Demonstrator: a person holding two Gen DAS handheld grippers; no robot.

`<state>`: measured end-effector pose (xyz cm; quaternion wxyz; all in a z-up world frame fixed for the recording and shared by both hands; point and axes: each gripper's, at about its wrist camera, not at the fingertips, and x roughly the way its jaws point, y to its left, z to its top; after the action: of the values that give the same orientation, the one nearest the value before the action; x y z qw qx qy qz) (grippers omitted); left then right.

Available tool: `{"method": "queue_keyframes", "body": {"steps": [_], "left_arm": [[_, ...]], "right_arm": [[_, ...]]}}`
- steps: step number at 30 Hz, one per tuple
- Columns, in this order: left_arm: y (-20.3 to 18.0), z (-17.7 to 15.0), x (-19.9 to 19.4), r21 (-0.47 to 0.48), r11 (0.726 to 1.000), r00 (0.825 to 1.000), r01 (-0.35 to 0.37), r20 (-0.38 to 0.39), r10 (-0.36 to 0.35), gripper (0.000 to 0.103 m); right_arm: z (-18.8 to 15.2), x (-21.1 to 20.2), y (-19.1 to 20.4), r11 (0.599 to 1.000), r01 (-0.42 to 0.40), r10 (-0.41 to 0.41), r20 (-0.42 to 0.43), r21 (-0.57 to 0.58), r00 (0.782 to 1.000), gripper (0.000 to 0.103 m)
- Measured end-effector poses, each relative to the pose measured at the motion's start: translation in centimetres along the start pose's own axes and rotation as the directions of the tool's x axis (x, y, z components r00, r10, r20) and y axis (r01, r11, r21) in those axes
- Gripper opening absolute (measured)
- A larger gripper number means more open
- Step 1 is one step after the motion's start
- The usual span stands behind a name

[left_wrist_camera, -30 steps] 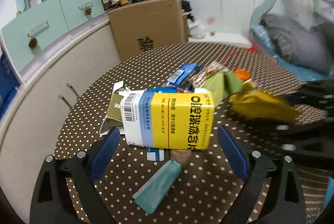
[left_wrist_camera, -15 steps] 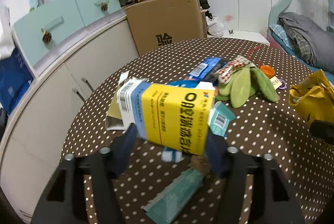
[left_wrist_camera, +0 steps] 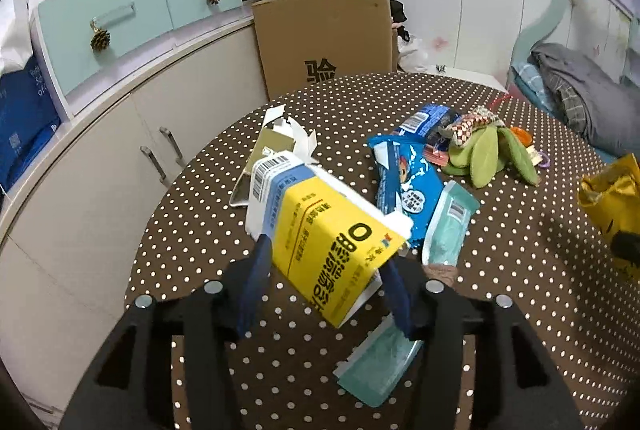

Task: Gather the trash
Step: 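Grasp the white paper carton with the left gripper while the right gripper holds the yellow packet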

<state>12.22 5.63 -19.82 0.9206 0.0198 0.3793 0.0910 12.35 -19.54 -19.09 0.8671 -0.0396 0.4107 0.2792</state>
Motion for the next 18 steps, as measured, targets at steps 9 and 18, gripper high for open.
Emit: {"method": "queue_keyframes", "body": {"steps": [9, 18], "left_arm": [[1.0, -0.1, -2.2, -0.009, 0.997, 0.996, 0.083, 0.045, -0.082, 0.002], [0.9, 1.8, -6.2, -0.017, 0.982, 0.975, 0.188, 0.121, -0.185, 0.002]], "right_arm": [[0.2, -2.6, -0.5, 0.999, 0.015, -0.017, 0.061, 0.035, 0.998, 0.044], [0.9, -7.1, -3.0, 0.994, 0.022, -0.040, 0.163, 0.107, 0.986, 0.044]]}}
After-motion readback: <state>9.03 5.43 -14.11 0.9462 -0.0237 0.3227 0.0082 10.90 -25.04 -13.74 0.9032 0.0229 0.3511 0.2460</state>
